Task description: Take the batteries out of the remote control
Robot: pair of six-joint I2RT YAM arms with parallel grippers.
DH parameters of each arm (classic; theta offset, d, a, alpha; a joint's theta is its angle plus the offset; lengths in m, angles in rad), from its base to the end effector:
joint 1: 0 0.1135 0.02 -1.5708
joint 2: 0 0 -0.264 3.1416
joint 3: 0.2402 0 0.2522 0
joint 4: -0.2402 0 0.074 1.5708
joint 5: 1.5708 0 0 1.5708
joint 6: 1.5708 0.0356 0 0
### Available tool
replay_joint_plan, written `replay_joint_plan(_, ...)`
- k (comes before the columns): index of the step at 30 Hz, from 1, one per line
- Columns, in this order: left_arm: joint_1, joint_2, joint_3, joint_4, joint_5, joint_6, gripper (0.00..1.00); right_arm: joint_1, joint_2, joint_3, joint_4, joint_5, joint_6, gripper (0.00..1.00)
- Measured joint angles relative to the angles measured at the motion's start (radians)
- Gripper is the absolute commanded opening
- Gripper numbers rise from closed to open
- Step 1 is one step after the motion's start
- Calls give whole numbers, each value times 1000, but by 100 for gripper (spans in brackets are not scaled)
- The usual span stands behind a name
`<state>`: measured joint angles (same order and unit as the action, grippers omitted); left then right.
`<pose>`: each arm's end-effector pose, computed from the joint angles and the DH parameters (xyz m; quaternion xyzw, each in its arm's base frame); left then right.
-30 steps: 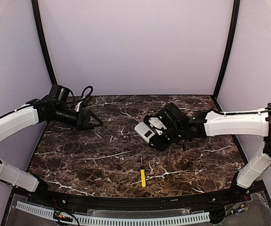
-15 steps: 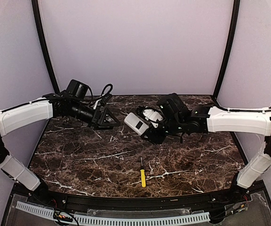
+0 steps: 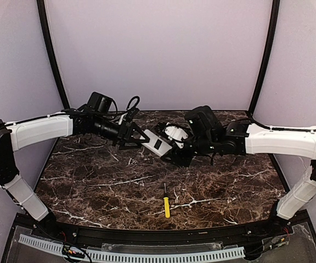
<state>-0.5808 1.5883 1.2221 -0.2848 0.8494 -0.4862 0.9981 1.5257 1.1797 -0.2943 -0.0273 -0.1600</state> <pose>0.2799 -0.2157 0.2867 0.2213 0.8069 -0.5236 0.1604 0.1871 0.2920 0.2851 -0.4941 0.7446 0.1937 0.4048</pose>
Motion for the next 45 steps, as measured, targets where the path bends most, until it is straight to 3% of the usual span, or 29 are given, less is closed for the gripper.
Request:
replay_joint_plan(16, -39, 48, 23, 77, 20, -98, 62, 10, 17, 37, 7, 10, -68, 42)
replay_joint_plan(21, -40, 58, 23, 105, 32, -130, 48, 10, 31, 40, 12, 8, -76, 43)
replay_joint_plan(31, -39, 61, 22, 128, 41, -181, 2, 10, 57, 48, 27, 16, -106, 44)
replay_joint_plan(32, -38, 61, 22, 127, 35, -186, 1, 12, 61, 49, 30, 23, -109, 46)
replay_joint_plan(34, -38, 61, 22, 124, 27, -187, 0, 13, 68, 50, 34, 26, -111, 50)
replay_joint_plan(35, -38, 61, 22, 121, 23, -187, 0, 13, 71, 50, 36, 26, -110, 57)
replay_joint_plan(39, -39, 42, 14, 107, 0, -175, 0, 13, 89, 57, 56, 26, -91, 95)
replay_joint_plan(45, -34, -57, -25, 103, -45, -134, 0, 8, 101, 71, 112, 16, -13, 99)
